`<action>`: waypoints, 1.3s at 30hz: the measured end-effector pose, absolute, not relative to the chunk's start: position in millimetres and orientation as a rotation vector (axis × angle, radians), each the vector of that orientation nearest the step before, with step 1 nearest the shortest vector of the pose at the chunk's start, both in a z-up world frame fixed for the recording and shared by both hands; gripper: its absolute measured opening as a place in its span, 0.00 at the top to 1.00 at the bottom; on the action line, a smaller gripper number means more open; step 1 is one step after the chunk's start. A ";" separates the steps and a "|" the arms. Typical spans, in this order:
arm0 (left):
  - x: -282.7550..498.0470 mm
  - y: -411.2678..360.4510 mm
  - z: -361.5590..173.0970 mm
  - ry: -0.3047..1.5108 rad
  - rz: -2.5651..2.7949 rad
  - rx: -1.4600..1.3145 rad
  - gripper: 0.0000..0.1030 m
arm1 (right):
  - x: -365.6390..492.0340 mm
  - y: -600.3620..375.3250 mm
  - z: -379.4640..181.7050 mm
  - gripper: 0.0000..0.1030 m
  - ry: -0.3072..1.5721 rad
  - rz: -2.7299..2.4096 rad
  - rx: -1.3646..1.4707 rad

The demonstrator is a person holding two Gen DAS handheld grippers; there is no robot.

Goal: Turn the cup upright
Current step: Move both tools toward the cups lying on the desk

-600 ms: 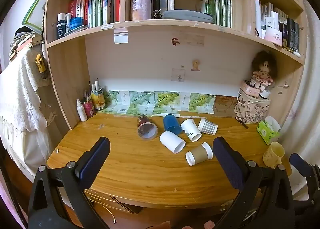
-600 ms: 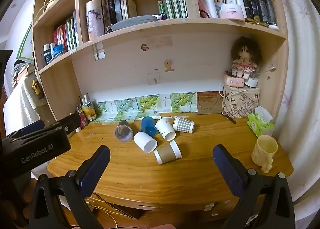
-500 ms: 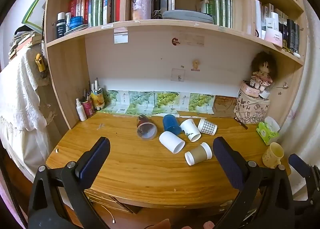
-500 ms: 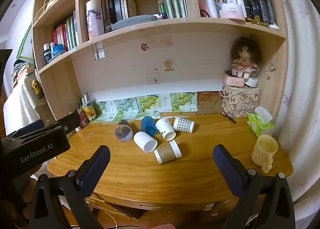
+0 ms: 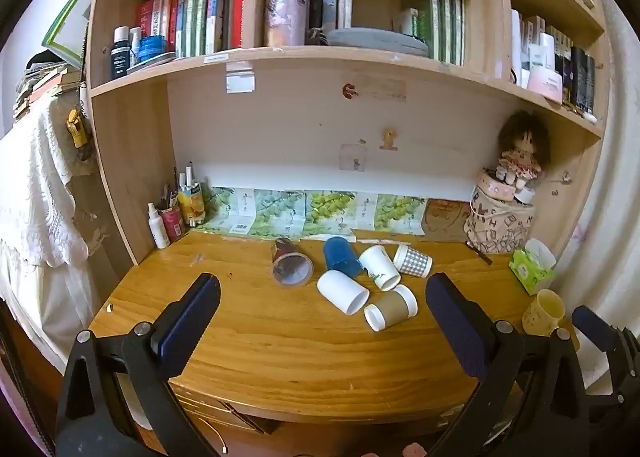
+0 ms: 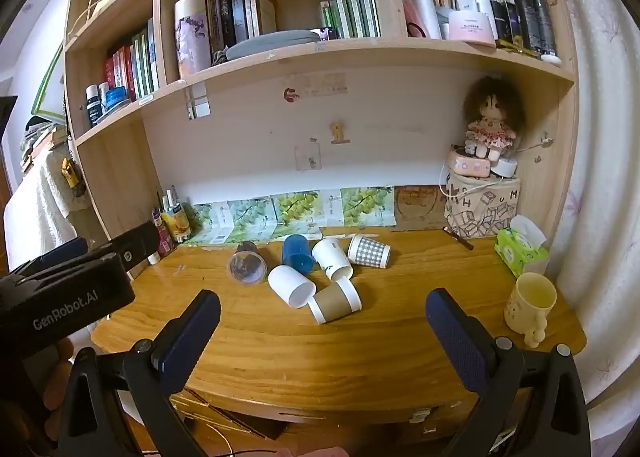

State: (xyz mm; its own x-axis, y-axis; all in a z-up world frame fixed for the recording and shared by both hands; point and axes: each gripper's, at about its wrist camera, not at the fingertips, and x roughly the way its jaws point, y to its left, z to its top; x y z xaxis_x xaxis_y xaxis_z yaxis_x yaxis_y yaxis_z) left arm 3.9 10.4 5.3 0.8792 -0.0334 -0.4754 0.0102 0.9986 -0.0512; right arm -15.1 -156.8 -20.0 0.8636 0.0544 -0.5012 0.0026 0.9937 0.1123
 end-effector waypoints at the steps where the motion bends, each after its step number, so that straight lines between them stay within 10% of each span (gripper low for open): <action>1: 4.3 13.6 5.7 0.490 -0.021 -0.055 0.00 | -14.2 -156.3 -20.9 0.00 0.529 0.030 0.110; 39: 66.5 41.8 -27.4 0.628 -0.155 -0.155 0.00 | 17.3 -127.1 -37.3 0.00 0.604 -0.028 0.120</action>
